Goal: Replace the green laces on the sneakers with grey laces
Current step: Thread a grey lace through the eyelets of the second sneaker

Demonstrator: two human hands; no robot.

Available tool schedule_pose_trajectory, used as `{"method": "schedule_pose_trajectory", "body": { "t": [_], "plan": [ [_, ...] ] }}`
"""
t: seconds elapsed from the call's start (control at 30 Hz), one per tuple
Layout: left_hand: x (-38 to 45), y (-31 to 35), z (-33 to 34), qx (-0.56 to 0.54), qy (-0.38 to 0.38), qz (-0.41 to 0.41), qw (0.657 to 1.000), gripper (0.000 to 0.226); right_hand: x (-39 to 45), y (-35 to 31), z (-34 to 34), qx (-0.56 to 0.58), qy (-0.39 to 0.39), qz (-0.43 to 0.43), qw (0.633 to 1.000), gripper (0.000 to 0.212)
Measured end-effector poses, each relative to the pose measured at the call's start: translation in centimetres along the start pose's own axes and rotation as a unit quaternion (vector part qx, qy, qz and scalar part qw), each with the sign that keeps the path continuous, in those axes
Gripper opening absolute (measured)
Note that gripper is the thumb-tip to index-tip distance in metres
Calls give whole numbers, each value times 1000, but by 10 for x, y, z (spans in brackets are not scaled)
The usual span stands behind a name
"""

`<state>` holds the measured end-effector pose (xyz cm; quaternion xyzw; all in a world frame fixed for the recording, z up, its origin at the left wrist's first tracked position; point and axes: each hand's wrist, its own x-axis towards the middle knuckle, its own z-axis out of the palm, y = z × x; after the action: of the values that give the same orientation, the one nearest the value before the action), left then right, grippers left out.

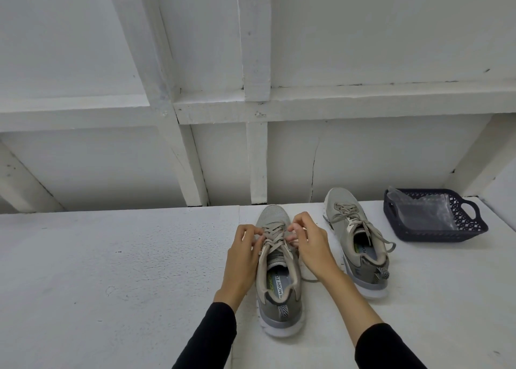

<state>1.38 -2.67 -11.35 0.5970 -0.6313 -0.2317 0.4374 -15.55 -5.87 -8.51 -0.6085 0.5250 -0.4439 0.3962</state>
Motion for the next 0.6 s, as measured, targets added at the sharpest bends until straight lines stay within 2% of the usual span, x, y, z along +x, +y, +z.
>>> {"method": "schedule_pose_trajectory", "body": {
  "t": [0.1,0.2,0.4,0.6],
  "plan": [
    [1,1,1,-34,9,-20,999,6,4,2,-4,-74,-65,22,995,21],
    [5,4,-2,-56,-3,-22,998,5,3,3,-3,-86,-88,15,992,23],
    [6,3,-2,-6,-13,-19,1000,7,0,-2,-2,-115,-68,-14,991,22],
    [-2,9,6,25,31,-14,999,11,-11,-2,5,-106,-30,-33,993,20]
  ]
}}
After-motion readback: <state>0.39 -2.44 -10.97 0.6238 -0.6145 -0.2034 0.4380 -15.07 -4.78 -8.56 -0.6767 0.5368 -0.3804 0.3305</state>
